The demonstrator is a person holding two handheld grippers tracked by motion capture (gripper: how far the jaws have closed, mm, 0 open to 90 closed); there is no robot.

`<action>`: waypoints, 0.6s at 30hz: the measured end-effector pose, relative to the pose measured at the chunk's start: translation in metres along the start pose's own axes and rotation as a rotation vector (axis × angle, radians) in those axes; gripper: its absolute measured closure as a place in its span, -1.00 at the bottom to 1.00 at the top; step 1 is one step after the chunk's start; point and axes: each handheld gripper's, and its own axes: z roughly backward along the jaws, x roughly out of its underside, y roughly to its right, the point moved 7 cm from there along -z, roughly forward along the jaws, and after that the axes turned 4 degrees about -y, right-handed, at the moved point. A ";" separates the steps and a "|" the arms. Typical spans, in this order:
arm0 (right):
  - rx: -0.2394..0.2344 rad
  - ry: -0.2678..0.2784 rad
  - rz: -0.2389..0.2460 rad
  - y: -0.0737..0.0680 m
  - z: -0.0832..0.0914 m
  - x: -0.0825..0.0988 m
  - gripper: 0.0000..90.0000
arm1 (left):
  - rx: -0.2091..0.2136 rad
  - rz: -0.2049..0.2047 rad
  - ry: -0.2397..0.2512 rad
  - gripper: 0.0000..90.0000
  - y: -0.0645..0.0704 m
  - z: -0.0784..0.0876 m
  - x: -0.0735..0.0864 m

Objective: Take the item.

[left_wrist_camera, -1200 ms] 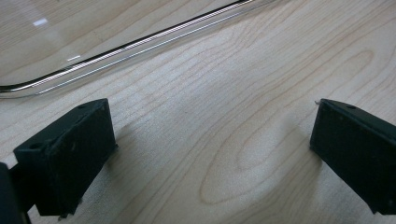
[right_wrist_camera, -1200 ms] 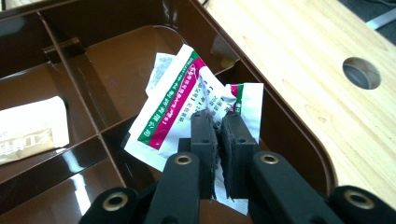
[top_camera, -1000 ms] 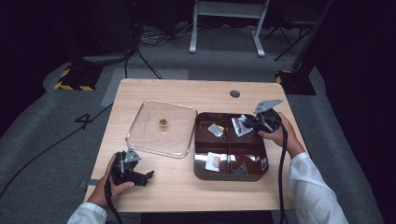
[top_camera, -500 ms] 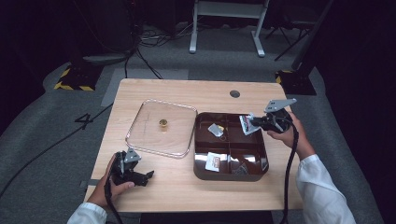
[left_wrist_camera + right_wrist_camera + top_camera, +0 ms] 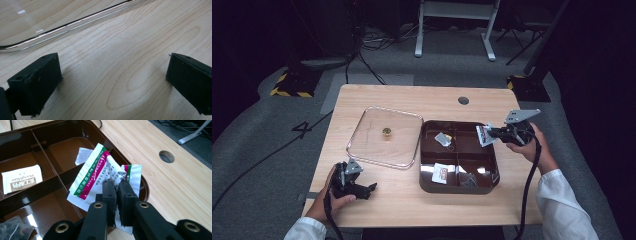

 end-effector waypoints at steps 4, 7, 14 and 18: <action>0.010 0.009 -0.012 0.004 0.008 0.008 0.89 | 0.002 0.003 -0.001 -1.00 0.000 0.000 0.000; 0.018 0.011 -0.026 0.006 0.013 0.015 0.89 | 0.000 0.002 0.000 -1.00 0.000 0.000 0.000; 0.038 0.033 -0.068 0.012 0.027 0.034 0.89 | 0.000 0.002 0.000 -1.00 0.000 0.000 0.000; 0.044 0.029 -0.085 0.015 0.031 0.046 0.89 | 0.001 0.004 0.000 -1.00 0.000 0.000 0.000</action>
